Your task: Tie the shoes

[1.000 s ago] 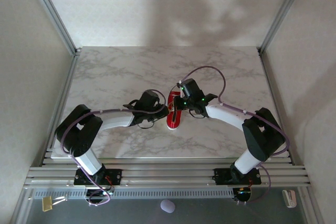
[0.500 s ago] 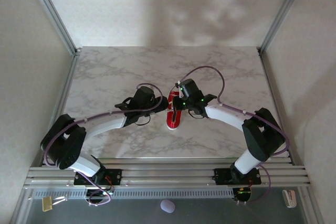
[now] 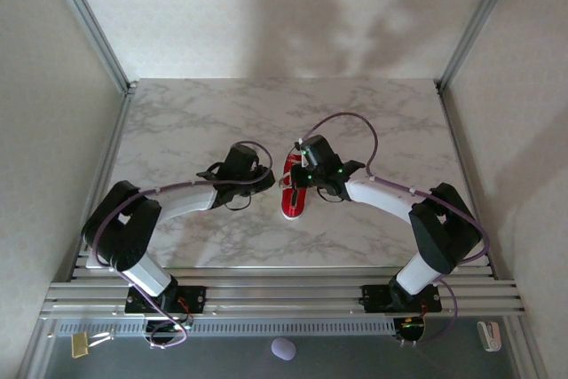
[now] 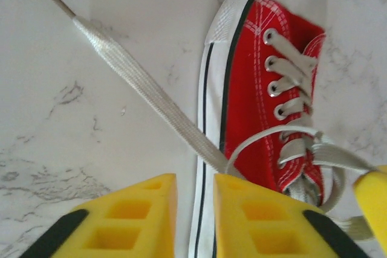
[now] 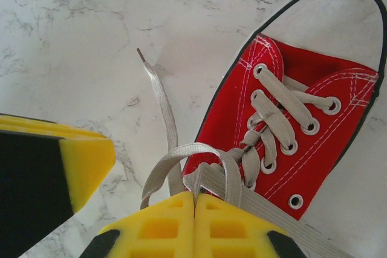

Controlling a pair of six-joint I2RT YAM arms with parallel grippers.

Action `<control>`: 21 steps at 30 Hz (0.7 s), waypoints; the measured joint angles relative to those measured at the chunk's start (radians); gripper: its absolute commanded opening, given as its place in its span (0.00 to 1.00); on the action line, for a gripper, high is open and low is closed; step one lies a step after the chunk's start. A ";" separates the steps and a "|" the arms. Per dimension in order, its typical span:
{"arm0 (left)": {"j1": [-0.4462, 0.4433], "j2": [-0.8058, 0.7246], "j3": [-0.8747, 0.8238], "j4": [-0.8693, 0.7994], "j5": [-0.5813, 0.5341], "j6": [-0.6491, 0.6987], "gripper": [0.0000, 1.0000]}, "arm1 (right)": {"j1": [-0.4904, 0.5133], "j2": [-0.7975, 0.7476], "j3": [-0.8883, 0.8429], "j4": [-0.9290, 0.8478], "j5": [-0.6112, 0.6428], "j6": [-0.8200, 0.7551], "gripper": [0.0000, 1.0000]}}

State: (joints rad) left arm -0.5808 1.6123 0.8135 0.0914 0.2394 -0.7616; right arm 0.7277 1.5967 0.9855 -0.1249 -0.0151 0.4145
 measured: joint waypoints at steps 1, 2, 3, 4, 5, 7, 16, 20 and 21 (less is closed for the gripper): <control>0.000 -0.001 -0.009 -0.001 0.000 -0.005 0.14 | 0.000 0.000 0.000 -0.001 0.003 0.000 0.00; 0.000 -0.001 -0.017 0.000 0.000 -0.008 0.13 | 0.000 0.000 0.000 -0.002 0.007 0.000 0.00; -0.002 -0.002 -0.030 0.002 0.000 -0.012 0.12 | 0.000 0.000 0.000 -0.003 0.011 0.000 0.00; -0.004 -0.002 -0.042 0.003 -0.001 -0.017 0.11 | 0.000 0.000 0.000 -0.004 0.014 0.000 0.00; -0.008 -0.002 -0.058 0.003 0.000 -0.023 0.10 | 0.001 0.000 0.000 -0.006 0.016 0.000 0.00; -0.027 -0.002 -0.089 0.005 0.000 -0.035 0.07 | 0.003 0.000 0.000 -0.006 0.022 0.001 0.00; -0.109 -0.002 -0.161 0.072 0.003 -0.101 0.06 | 0.004 0.000 0.000 -0.006 0.049 0.039 0.00; -0.141 -0.001 -0.161 0.115 0.004 -0.120 0.06 | 0.004 -0.001 0.000 -0.006 0.052 0.047 0.00; -0.148 0.001 -0.161 0.126 0.005 -0.124 0.06 | 0.004 -0.002 0.000 -0.006 0.054 0.050 0.00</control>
State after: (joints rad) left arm -0.7292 1.6135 0.6525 0.2173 0.2440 -0.8860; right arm 0.7319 1.5951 0.9855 -0.1314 0.0387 0.4644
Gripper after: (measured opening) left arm 0.063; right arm 0.040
